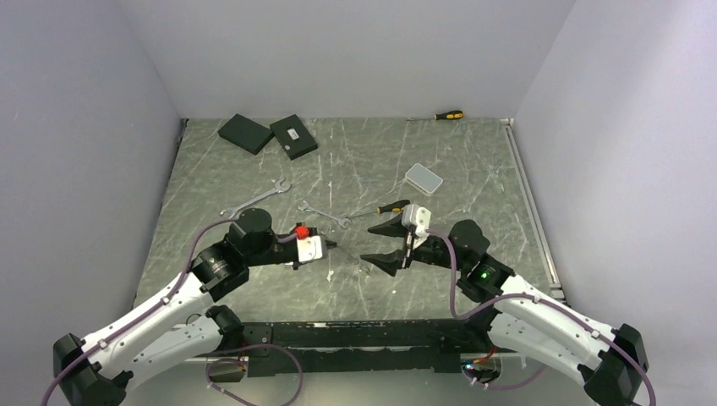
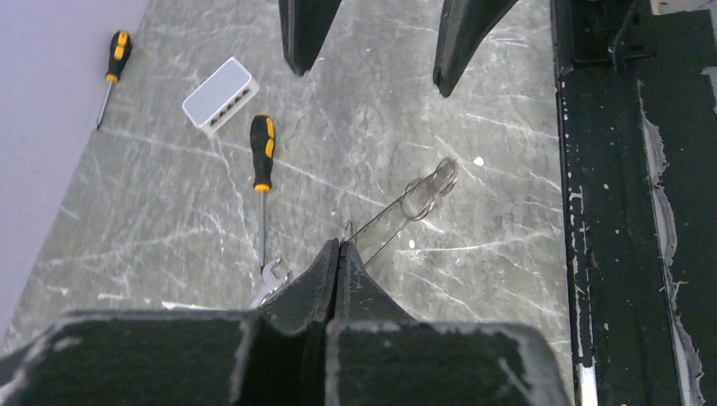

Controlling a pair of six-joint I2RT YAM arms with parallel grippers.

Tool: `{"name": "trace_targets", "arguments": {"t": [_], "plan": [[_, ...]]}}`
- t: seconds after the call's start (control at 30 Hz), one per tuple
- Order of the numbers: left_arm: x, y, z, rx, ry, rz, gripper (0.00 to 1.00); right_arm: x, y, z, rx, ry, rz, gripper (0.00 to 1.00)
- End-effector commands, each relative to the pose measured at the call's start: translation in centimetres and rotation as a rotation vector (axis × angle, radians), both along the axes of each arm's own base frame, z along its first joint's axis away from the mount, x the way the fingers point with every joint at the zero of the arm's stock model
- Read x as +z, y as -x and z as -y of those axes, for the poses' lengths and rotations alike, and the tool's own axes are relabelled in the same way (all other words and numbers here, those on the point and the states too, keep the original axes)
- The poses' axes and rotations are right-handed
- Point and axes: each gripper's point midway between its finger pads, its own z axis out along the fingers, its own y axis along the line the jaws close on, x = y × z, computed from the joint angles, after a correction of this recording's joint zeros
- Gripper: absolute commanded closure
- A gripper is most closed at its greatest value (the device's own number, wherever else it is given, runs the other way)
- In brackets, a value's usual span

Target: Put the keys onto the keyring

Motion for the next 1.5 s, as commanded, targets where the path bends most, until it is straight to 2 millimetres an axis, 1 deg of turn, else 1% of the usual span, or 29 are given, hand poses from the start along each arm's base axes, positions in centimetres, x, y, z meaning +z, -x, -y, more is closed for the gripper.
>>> {"name": "trace_targets", "arguments": {"t": [0.0, 0.07, 0.1, 0.2, 0.3, 0.43, 0.6, 0.67, 0.87, 1.03, 1.37, 1.43, 1.47], "plan": [[4.3, 1.1, 1.8, -0.164, 0.095, 0.180, 1.00, 1.6, 1.2, -0.7, 0.099, -0.023, 0.106, 0.41], [4.6, 1.1, 2.1, -0.169, 0.126, 0.188, 1.00, 1.5, 1.5, -0.9, 0.123, -0.018, 0.103, 0.51], [4.9, 1.1, 2.2, -0.169, 0.148, 0.202, 1.00, 1.5, 1.5, -1.0, 0.130, -0.015, 0.102, 0.53], [5.2, 1.1, 2.4, -0.171, 0.189, 0.217, 1.00, 1.4, 1.6, -1.1, 0.139, -0.012, 0.095, 0.56], [5.4, 1.3, 2.8, -0.189, 0.207, 0.208, 1.00, 1.6, 1.8, -1.2, 0.152, -0.019, 0.095, 0.62], [5.7, 1.4, 3.1, -0.197, 0.236, 0.193, 1.00, 2.1, 1.6, -1.4, 0.146, -0.040, 0.095, 0.63], [5.8, 1.2, 3.4, -0.190, 0.258, 0.156, 1.00, 2.5, 1.2, -1.7, 0.126, -0.055, 0.110, 0.68], [6.0, 1.3, 3.5, -0.189, 0.278, 0.155, 1.00, 2.8, 1.0, -1.8, 0.119, -0.064, 0.120, 0.71], [6.0, 1.3, 3.6, -0.187, 0.294, 0.144, 1.00, 3.7, 0.6, -1.9, 0.098, -0.088, 0.146, 0.75], [6.1, 1.4, 3.7, -0.191, 0.306, 0.136, 1.00, 4.0, 0.3, -2.1, 0.091, -0.091, 0.147, 0.77], [6.0, 1.6, 3.6, -0.194, 0.315, 0.118, 1.00, 4.5, -0.4, -2.3, 0.058, -0.100, 0.156, 0.78], [6.1, 1.6, 3.6, -0.191, 0.316, 0.115, 1.00, 4.6, -0.4, -2.2, 0.056, -0.101, 0.167, 0.82], [6.1, 1.6, 3.6, -0.194, 0.317, 0.117, 1.00, 4.5, -0.3, -2.2, 0.059, -0.100, 0.170, 0.87]]}}
